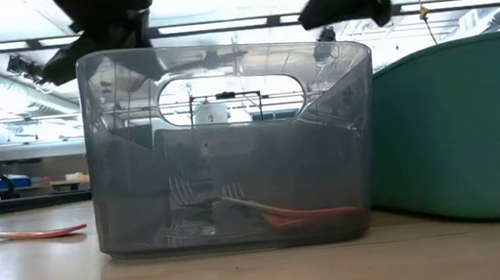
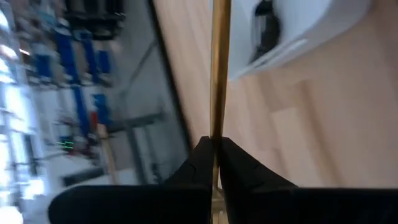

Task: Sort silverware by color (type)
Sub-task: Put the gold fork into the green bin

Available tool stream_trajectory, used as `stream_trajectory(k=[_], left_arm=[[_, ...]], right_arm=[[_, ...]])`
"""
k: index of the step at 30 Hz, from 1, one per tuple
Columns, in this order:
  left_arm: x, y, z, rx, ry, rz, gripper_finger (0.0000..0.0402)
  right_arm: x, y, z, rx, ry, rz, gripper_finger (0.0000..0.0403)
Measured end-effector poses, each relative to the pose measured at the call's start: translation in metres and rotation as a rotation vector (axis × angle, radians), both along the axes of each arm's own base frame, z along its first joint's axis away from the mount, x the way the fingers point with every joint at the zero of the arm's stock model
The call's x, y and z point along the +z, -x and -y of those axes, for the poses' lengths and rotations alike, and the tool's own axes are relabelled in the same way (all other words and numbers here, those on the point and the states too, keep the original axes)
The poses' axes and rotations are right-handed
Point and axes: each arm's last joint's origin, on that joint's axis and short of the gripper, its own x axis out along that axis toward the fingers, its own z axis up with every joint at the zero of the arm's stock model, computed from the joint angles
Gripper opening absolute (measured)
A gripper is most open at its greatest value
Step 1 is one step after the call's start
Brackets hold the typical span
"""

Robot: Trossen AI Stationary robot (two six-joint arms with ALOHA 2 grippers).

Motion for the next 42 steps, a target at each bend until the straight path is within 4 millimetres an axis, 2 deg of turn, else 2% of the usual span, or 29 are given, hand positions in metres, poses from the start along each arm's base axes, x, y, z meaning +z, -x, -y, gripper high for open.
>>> stream_trajectory(k=[6,14,28,42], left_arm=[[0.004,-0.009,-0.001,-0.06,-0.085,-0.018,0.0018],[0.009,-0.021,-0.003,-0.135,-0.161,-0.041,0.0018],[0.03,-0.049,-0.003,-0.304,-0.291,-0.008,0.0017],[0.041,-0.059,-0.004,-0.399,-0.39,-0.018,0.0018]], right_arm=[[0.011,-0.016,0.019,0.105,-0.153,0.033,0.0074],[0.018,-0.025,0.038,0.15,-0.217,0.105,0.0079],[0.024,-0.032,0.054,0.23,-0.375,0.165,0.0153],[0.024,-0.034,0.065,0.216,-0.421,0.169,0.0125]])
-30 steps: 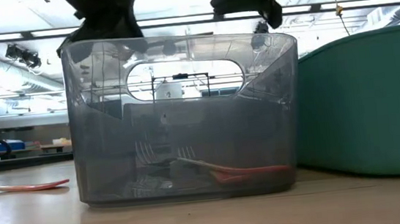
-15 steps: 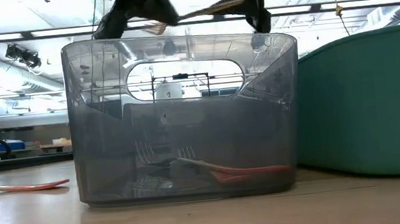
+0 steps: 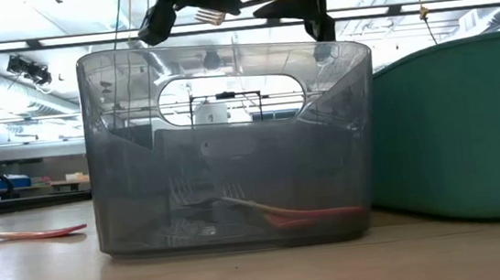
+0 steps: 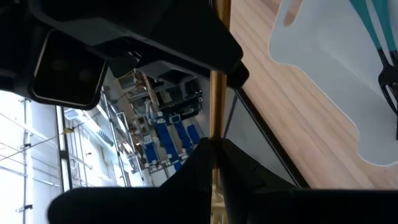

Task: Sort silverware by color (type)
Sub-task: Put the gold fork into the green bin

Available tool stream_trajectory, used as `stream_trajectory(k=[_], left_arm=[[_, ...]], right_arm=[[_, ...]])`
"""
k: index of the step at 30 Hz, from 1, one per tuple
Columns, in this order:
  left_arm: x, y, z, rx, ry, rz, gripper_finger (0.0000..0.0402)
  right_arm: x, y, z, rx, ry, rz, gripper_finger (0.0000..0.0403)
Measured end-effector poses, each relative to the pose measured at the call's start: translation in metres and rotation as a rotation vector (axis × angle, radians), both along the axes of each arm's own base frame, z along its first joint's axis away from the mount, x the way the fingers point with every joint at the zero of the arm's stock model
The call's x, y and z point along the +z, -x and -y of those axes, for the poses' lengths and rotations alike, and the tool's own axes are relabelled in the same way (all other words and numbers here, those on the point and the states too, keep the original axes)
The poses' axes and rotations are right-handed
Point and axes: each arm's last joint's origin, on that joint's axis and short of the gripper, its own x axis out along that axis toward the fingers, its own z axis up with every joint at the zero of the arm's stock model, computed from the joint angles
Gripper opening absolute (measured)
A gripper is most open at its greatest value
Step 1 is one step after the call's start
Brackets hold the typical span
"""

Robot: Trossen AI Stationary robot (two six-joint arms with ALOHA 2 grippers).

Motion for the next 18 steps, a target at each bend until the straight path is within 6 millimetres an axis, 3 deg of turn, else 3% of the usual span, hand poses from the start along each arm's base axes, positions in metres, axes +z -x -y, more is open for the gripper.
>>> stream_trajectory(k=[18], left_arm=[[0.0021,-0.0005,0.0003,-0.007,-0.021,-0.001,0.0025]], right_arm=[[-0.0009,0.0001,0.0017,-0.003,0.026,-0.007,0.0034]])
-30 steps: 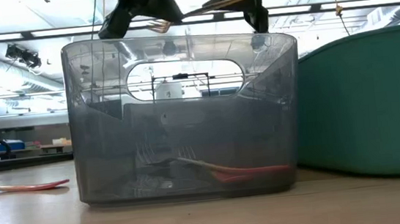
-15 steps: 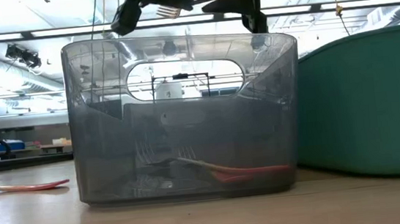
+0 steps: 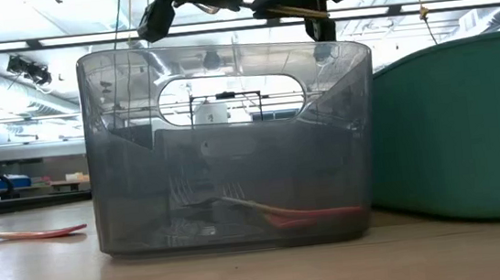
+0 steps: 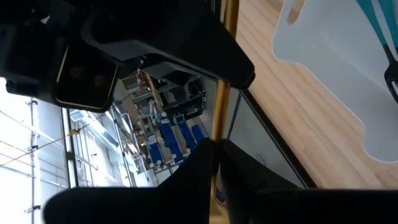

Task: Sort silverware by color (type)
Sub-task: Put the gold fork into the green bin

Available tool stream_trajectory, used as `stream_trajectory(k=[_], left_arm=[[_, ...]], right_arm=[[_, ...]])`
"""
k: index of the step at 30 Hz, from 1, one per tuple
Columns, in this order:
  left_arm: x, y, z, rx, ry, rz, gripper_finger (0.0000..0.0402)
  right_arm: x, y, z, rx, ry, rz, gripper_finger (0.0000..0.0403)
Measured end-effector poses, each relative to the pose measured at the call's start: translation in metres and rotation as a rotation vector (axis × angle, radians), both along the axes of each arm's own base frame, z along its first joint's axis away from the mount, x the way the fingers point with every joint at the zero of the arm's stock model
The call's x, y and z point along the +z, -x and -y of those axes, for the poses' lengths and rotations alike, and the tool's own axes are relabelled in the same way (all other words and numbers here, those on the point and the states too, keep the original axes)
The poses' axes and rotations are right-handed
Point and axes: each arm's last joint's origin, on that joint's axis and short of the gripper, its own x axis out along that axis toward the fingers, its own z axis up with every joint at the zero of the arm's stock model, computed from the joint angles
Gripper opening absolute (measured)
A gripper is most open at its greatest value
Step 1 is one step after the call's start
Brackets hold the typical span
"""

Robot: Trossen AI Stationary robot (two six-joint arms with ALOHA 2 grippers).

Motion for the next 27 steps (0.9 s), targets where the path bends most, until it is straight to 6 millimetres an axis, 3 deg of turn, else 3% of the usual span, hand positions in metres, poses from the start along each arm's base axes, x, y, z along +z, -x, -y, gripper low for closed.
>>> stream_trajectory(k=[13,20,27], left_arm=[[0.0,0.004,0.018,-0.038,0.156,0.11,0.0122],[-0.003,0.015,0.036,-0.041,0.269,0.158,0.0124],[-0.017,0.03,0.05,-0.054,0.438,0.089,0.0119]], right_arm=[[0.0,0.0,0.003,-0.043,0.015,0.001,0.0034],[-0.01,0.005,0.0,-0.06,-0.036,-0.114,0.0035],[-0.021,0.014,-0.017,-0.061,-0.114,-0.248,0.0037]])
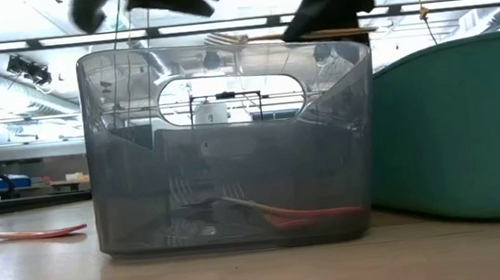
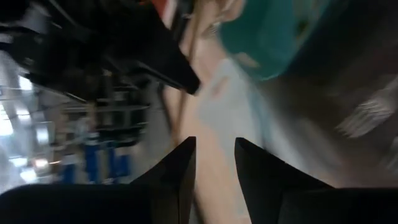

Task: Sort silverware by color (type)
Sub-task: Put the gold fork into the green bin

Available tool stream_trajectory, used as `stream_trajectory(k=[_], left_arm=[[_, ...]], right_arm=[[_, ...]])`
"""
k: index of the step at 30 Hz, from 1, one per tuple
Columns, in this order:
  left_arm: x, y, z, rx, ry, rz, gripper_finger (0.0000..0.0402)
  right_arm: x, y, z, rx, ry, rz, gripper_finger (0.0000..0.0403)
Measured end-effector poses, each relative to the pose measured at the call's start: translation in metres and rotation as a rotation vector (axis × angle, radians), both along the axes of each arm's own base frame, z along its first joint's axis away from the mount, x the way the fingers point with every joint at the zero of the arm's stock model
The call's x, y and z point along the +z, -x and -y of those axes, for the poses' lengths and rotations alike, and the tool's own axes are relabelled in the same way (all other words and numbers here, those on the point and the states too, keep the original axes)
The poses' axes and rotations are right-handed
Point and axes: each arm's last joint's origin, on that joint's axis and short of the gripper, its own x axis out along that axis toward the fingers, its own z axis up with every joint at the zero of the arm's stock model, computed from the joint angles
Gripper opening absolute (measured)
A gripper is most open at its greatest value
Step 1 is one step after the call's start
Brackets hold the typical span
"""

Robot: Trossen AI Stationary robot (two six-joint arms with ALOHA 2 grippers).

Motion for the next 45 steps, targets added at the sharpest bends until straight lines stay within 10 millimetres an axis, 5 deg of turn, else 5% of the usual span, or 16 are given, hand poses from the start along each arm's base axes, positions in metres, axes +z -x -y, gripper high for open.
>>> stream_trajectory(k=[16,23,45], left_arm=[[-0.019,0.019,-0.012,0.185,0.216,-0.126,0.0118],[-0.023,0.018,-0.03,0.291,0.247,-0.154,0.0118],[-0.023,0.015,-0.036,0.309,0.25,-0.15,0.0118]], right_arm=[[-0.017,0.024,-0.033,-0.038,-0.281,-0.292,0.0038],[-0.02,0.035,-0.053,-0.115,-0.316,-0.333,0.0038],[-0.036,0.066,-0.092,-0.295,-0.445,-0.381,0.0038]])
